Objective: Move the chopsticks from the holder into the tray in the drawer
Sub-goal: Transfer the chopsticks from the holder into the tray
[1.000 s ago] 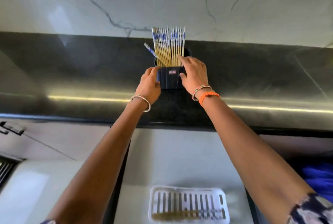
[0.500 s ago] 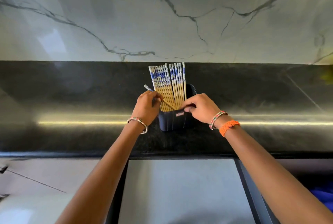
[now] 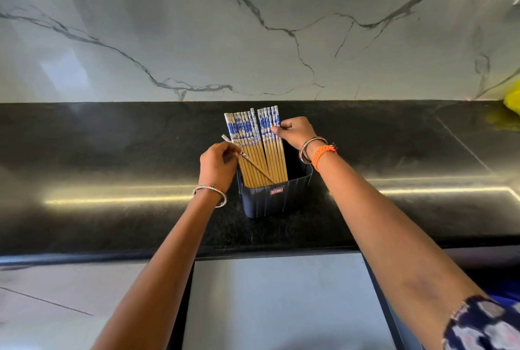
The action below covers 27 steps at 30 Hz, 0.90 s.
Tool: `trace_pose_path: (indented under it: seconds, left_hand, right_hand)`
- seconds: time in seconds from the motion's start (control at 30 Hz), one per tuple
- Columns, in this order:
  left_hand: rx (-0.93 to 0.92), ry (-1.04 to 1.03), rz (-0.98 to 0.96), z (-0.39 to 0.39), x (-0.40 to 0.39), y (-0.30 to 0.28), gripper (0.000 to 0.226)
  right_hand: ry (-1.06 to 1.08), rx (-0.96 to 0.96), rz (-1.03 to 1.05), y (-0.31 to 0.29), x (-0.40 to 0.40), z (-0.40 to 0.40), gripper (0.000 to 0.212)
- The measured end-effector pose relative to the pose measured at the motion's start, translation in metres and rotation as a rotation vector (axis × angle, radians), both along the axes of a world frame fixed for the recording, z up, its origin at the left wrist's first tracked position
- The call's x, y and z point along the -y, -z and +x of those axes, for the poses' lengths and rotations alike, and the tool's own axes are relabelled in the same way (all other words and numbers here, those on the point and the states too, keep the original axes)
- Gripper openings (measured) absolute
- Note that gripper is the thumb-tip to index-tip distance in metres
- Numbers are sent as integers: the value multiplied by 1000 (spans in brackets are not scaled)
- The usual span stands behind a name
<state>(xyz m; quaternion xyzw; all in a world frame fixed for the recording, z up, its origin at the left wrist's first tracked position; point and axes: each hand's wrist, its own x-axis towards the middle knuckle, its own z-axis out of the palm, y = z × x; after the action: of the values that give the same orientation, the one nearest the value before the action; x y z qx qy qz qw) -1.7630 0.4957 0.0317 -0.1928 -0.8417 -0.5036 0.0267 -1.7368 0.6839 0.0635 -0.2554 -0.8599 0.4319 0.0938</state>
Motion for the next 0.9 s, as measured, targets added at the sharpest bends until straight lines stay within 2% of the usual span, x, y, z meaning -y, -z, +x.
trace_pose_path:
  seconds: [0.1, 0.23, 0.43, 0.53, 0.63, 0.77, 0.83, 0.9]
  left_hand:
    - [6, 13, -13, -1, 4, 0, 14]
    - [12, 6, -21, -1, 11, 5, 13]
    - [37, -37, 14, 14, 16, 8, 15]
    - [-25, -121, 74, 31, 20, 1, 19]
    - [-80, -138, 122, 55, 22, -5, 16]
    - [-22, 63, 236, 93, 27, -7, 21]
    - [10, 225, 105, 120, 32, -3, 32]
    - [189, 422, -204, 146, 35, 5, 42]
  right_hand:
    - [25, -53, -40, 3, -1, -2, 34]
    - [98, -164, -145, -3, -4, 5, 26]
    - [231, -492, -216, -39, -10, 26, 14]
    - [322, -670, -369, -66, -7, 48, 8]
    - [461, -831, -621, -83, -1, 82, 14]
    - [547, -905, -952, -54, 30, 146, 20]
    - [573, -834, -1036, -13, 55, 178, 21]
    - [660, -762, -1106, 34, 78, 208, 21]
